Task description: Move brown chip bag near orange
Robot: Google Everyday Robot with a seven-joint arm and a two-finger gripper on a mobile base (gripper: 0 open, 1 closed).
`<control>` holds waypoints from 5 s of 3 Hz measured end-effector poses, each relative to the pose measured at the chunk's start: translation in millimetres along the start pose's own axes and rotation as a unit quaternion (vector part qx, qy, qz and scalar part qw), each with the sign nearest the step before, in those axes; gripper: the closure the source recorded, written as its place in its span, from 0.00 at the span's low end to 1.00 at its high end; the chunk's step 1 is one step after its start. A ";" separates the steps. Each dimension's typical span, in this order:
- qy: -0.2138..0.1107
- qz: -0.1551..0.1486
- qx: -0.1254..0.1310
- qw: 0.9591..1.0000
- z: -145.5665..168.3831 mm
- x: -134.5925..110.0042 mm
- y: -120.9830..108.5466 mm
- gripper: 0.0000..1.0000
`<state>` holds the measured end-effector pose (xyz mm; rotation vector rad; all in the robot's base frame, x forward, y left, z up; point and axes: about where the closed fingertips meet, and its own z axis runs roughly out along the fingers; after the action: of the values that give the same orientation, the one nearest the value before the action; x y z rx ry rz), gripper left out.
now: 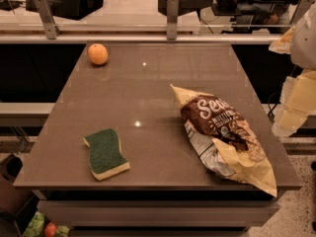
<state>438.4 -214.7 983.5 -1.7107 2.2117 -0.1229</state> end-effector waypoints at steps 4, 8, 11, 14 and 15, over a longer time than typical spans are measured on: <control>0.054 0.057 -0.095 0.992 111.9 -48.8 41.8 0.00; 0.056 0.113 -0.137 0.983 156.9 -51.8 72.1 0.64; 0.056 0.113 -0.137 0.983 152.8 -52.8 70.9 1.00; 0.027 0.081 -0.010 0.996 72.9 -67.7 -16.3 1.00; -0.017 0.070 0.023 0.997 50.2 -86.1 -48.5 1.00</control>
Offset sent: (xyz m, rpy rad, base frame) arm 0.0172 0.0513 -0.0799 -0.0130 0.1784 -0.0508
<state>517.8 -138.8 968.0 -1.5173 2.2765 -0.1086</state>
